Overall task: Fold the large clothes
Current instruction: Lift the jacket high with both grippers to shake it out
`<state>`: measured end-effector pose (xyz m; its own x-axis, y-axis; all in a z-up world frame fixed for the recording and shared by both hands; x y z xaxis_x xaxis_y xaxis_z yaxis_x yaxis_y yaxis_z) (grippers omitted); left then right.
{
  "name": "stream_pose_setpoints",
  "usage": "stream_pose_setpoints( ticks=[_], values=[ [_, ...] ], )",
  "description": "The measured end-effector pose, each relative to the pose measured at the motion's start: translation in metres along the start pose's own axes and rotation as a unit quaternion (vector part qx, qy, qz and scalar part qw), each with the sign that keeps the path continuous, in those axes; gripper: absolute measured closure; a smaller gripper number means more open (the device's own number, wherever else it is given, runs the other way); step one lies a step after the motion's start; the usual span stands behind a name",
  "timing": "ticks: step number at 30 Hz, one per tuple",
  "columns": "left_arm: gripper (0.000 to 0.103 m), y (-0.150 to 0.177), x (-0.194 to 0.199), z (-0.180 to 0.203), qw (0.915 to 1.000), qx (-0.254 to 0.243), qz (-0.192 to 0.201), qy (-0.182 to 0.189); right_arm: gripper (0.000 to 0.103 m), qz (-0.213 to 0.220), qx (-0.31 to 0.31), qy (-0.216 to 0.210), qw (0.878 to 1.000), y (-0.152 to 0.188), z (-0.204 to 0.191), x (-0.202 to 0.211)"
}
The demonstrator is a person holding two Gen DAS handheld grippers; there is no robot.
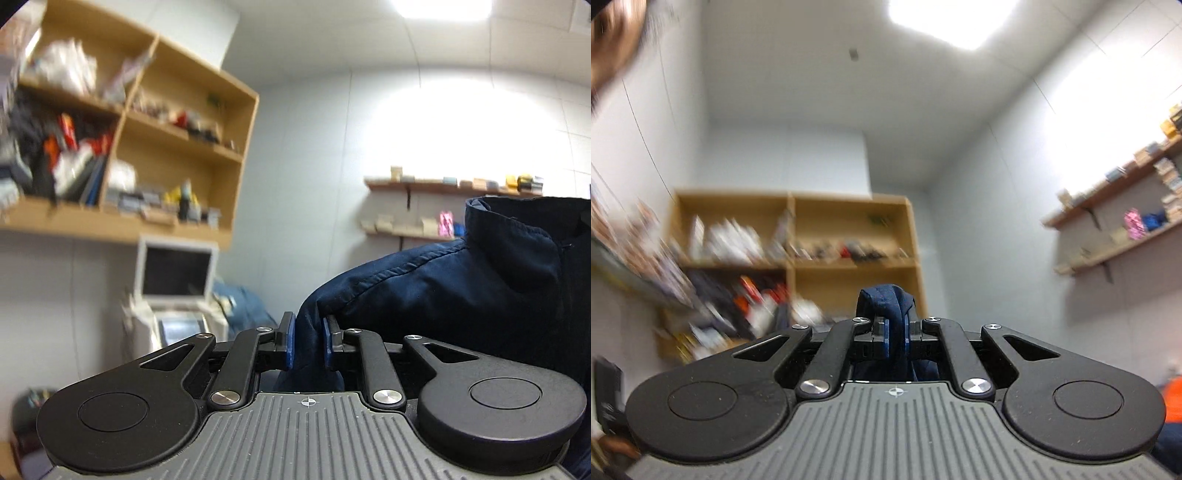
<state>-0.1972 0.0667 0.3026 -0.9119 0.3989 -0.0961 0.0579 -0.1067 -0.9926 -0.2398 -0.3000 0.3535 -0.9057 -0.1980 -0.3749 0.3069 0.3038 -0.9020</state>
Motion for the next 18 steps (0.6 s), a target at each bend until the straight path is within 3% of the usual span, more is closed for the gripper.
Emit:
stream_pose_setpoints(
  ticks=[3,6,9,11,12,13,15,16,17,18],
  values=[
    [0.039,-0.006,-0.007,-0.008,0.9999,-0.009,0.003,-0.011,0.094,0.023,-0.037,-0.036,0.998,-0.027,-0.003,0.008],
    [0.039,0.009,-0.038,-0.031,0.9992,0.005,-0.033,-0.02,0.094,0.009,-0.05,-0.031,0.998,-0.028,0.002,-0.012],
    [0.037,0.049,-0.09,-0.065,0.9947,0.002,-0.095,-0.039,0.094,-0.051,-0.053,0.001,0.997,0.002,0.017,-0.065],
    [0.033,0.09,-0.131,-0.094,0.9886,0.019,-0.142,-0.045,0.093,-0.103,-0.049,0.033,0.993,0.039,0.029,-0.112],
    [0.015,0.112,-0.152,-0.108,0.9851,0.031,-0.162,-0.048,0.093,-0.13,-0.045,0.049,0.989,0.06,0.035,-0.136],
    [0.0,0.138,-0.172,-0.124,0.98,0.046,-0.186,-0.053,0.087,-0.165,-0.028,0.063,0.984,0.087,0.04,-0.163],
    [0.0,0.192,-0.211,-0.152,0.9654,0.048,-0.244,-0.078,0.066,-0.216,-0.004,0.118,0.969,0.156,0.05,-0.213],
    [0.0,0.219,-0.225,-0.166,0.9542,0.054,-0.28,-0.09,0.028,-0.229,0.003,0.142,0.963,0.187,0.057,-0.231],
    [0.0,0.241,-0.232,-0.177,0.9454,0.06,-0.304,-0.1,0.0,-0.251,0.014,0.163,0.954,0.219,0.062,-0.249],
    [0.0,0.26,-0.236,-0.186,0.9402,0.063,-0.319,-0.102,0.005,-0.279,0.027,0.188,0.941,0.251,0.067,-0.264]
  ],
)
Point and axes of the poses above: each gripper's, at about its wrist camera, not at the fingertips, and x roughly against the way its jaws point, z to its right, y to its underside, the point moved 5 cm from there along -x, roughly the way its jaws point, and after that the axes turned 15 degrees about y, right-handed, at the moved point
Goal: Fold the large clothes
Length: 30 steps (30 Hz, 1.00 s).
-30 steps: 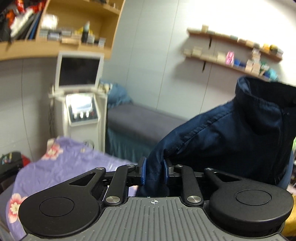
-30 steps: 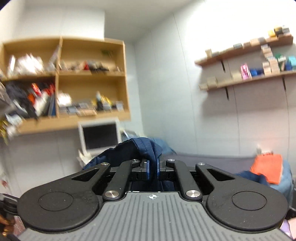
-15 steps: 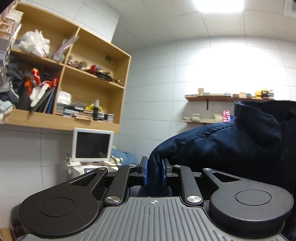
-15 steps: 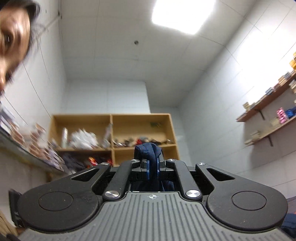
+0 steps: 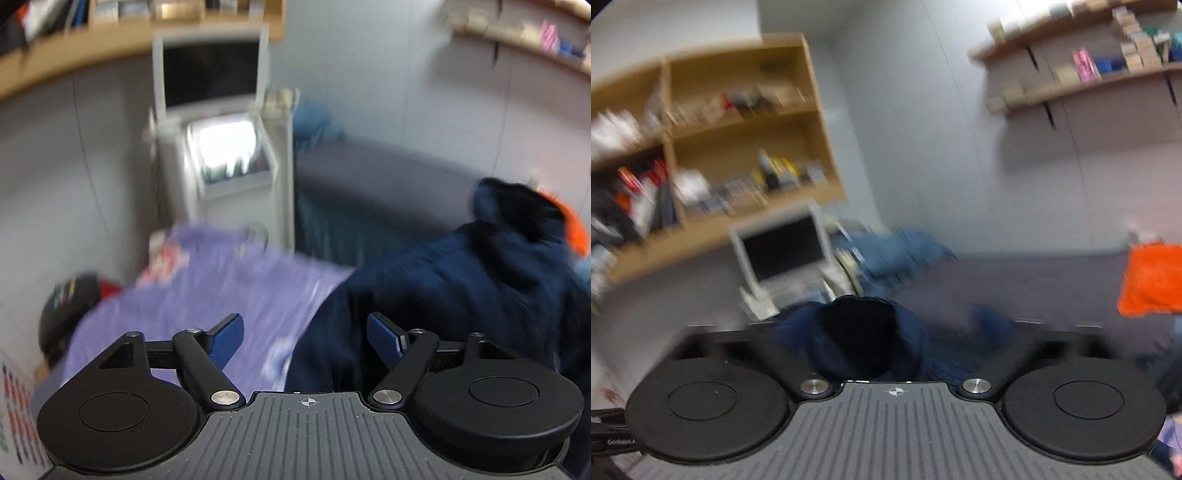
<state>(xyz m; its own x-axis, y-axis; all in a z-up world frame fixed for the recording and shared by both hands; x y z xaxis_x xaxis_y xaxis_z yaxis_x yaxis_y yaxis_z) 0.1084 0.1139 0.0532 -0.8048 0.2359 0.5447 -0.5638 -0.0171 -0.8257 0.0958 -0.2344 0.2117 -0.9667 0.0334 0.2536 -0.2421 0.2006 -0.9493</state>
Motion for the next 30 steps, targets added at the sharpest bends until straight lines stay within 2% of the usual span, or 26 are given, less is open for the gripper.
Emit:
stream_pose_setpoints(
  ticks=[1,3,6,8,11,14,19,26,30],
  values=[
    [0.0,0.011,-0.013,-0.01,0.9998,0.004,-0.018,-0.001,0.013,-0.02,0.007,0.032,0.999,0.023,-0.007,-0.023],
    [0.0,0.033,-0.029,-0.029,0.9983,0.02,-0.054,-0.008,0.011,-0.049,0.03,0.075,0.996,0.062,-0.011,-0.055],
    [0.0,0.062,-0.034,-0.059,0.9947,0.051,-0.089,-0.007,0.007,-0.112,0.045,0.095,0.988,0.11,-0.012,-0.075],
    [0.0,0.078,-0.034,-0.077,0.9912,0.075,-0.108,-0.019,0.004,-0.135,0.053,0.098,0.985,0.135,-0.01,-0.075],
    [0.0,0.091,-0.028,-0.099,0.987,0.108,-0.114,-0.032,0.004,-0.166,0.061,0.125,0.976,0.159,-0.004,-0.07],
    [0.0,0.101,-0.015,-0.105,0.9839,0.132,-0.114,-0.039,0.004,-0.19,0.038,0.149,0.97,0.178,0.016,-0.056],
    [0.0,0.112,0.004,-0.074,0.9837,0.137,-0.115,-0.02,0.004,-0.21,0.029,0.173,0.962,0.197,0.048,-0.023],
    [0.0,0.142,0.009,0.012,0.9835,0.089,-0.153,0.04,0.003,-0.229,0.046,0.186,0.954,0.229,0.08,0.024],
    [0.0,0.16,0.013,0.059,0.9816,0.061,-0.166,0.073,0.003,-0.246,0.045,0.173,0.952,0.247,0.09,0.053]
  ],
)
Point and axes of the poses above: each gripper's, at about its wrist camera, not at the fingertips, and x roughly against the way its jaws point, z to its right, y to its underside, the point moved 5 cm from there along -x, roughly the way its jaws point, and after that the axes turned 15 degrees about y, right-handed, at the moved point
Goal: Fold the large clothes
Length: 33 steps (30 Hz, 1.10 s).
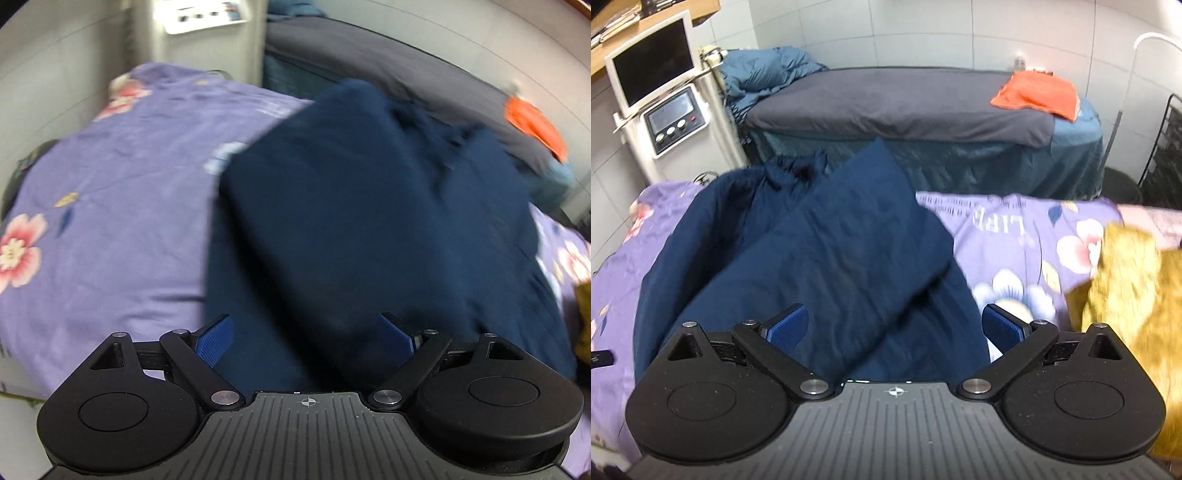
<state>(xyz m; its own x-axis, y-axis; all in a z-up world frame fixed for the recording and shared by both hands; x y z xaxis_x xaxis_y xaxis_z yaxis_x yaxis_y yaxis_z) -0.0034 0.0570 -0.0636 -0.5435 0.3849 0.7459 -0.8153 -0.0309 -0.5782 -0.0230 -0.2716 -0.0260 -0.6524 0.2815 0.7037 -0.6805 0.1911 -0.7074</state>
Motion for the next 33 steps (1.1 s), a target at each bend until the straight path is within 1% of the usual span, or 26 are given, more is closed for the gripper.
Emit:
stream_pose_setpoints(
  ticks=[3,7,11,13,17,20,23,27,28,29,30,31,32,33],
  values=[
    [0.0,0.017,-0.006,0.026,0.9997,-0.02,-0.011,0.007,0.003,-0.008,0.007,-0.004,1.0,0.022,0.01,0.009],
    [0.0,0.036,-0.014,0.045,0.9986,-0.046,-0.027,-0.003,0.003,-0.021,0.009,-0.014,1.0,0.047,0.019,0.018],
    [0.0,0.053,-0.017,0.054,0.9979,-0.045,-0.045,-0.004,0.003,-0.039,0.012,-0.028,0.999,0.066,0.019,0.024],
    [0.0,0.061,-0.016,0.056,0.9976,-0.051,-0.045,-0.006,0.003,-0.044,0.024,-0.036,0.998,0.075,0.016,0.027],
    [0.0,0.074,-0.014,0.058,0.9967,-0.067,-0.044,-0.009,0.003,-0.046,0.05,-0.035,0.997,0.092,0.008,0.031],
    [0.0,0.074,-0.01,0.062,0.9958,-0.085,-0.033,-0.004,0.003,-0.056,0.059,-0.039,0.996,0.102,0.004,0.03],
    [0.0,0.07,-0.003,0.073,0.9925,-0.118,-0.01,0.029,0.003,-0.068,0.067,-0.039,0.995,0.106,0.0,0.026],
    [0.0,0.066,0.001,0.09,0.987,-0.137,-0.012,0.083,0.003,-0.066,0.073,-0.039,0.994,0.104,-0.01,0.025],
    [0.0,0.066,-0.001,0.095,0.9844,-0.151,-0.016,0.089,0.003,-0.066,0.074,-0.04,0.994,0.104,-0.012,0.024],
    [0.0,0.068,-0.007,0.098,0.9822,-0.168,-0.025,0.079,0.003,-0.067,0.075,-0.04,0.994,0.104,-0.014,0.023],
    [0.0,0.072,-0.019,0.099,0.9799,-0.185,-0.051,0.053,0.003,-0.068,0.076,-0.041,0.994,0.103,-0.016,0.023],
    [0.0,0.078,-0.038,0.101,0.9739,-0.203,-0.097,0.028,0.003,-0.07,0.077,-0.042,0.994,0.103,-0.017,0.022],
    [0.0,0.085,-0.054,0.1,0.9674,-0.215,-0.133,0.011,0.003,-0.07,0.079,-0.042,0.994,0.102,-0.019,0.022],
    [0.0,0.09,-0.065,0.098,0.9641,-0.22,-0.148,0.002,0.003,-0.07,0.081,-0.042,0.993,0.102,-0.02,0.022]
  ],
)
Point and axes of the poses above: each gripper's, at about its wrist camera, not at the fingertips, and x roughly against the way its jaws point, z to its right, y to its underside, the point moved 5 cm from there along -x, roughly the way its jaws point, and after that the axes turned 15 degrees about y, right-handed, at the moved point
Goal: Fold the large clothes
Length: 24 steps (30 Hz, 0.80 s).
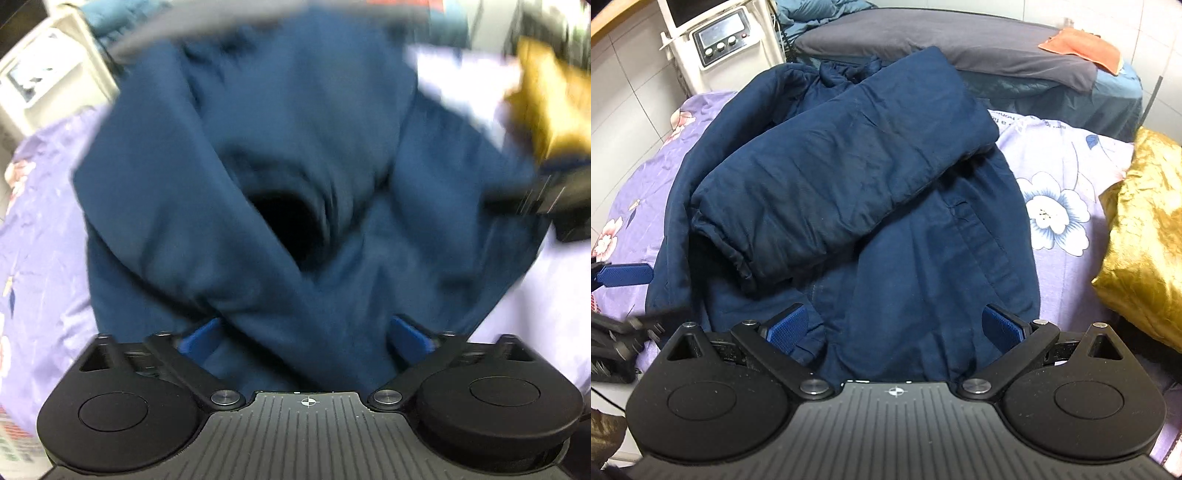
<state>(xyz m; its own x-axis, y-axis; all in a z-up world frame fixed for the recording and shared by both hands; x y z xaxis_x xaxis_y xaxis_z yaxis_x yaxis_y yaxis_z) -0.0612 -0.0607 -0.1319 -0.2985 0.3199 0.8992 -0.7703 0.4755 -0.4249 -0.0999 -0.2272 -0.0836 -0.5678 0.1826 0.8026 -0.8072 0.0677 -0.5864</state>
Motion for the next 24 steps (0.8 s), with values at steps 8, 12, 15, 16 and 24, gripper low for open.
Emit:
stream_pose_setpoints(
  ticks=[8,12,15,16,24],
  values=[
    [0.03,0.009,-0.002,-0.044,0.9955,0.087,0.026,0.03,0.003,-0.007,0.013,0.005,1.0,-0.005,-0.01,-0.002],
    [0.042,0.006,0.04,-0.097,0.9839,0.155,0.088,-0.009,0.003,-0.017,0.006,0.007,1.0,-0.007,-0.012,-0.008],
    [0.044,0.007,0.074,-0.153,0.9672,0.222,0.121,-0.029,0.003,-0.02,0.003,0.005,1.0,-0.01,-0.016,-0.014],
    [0.046,0.008,0.087,-0.174,0.9597,0.244,0.134,-0.038,0.003,-0.021,0.003,0.003,1.0,-0.011,-0.018,-0.015],
    [0.042,0.004,0.203,-0.348,0.8935,0.3,0.228,-0.245,0.003,-0.028,0.014,-0.005,0.999,-0.024,-0.043,-0.027]
  ],
)
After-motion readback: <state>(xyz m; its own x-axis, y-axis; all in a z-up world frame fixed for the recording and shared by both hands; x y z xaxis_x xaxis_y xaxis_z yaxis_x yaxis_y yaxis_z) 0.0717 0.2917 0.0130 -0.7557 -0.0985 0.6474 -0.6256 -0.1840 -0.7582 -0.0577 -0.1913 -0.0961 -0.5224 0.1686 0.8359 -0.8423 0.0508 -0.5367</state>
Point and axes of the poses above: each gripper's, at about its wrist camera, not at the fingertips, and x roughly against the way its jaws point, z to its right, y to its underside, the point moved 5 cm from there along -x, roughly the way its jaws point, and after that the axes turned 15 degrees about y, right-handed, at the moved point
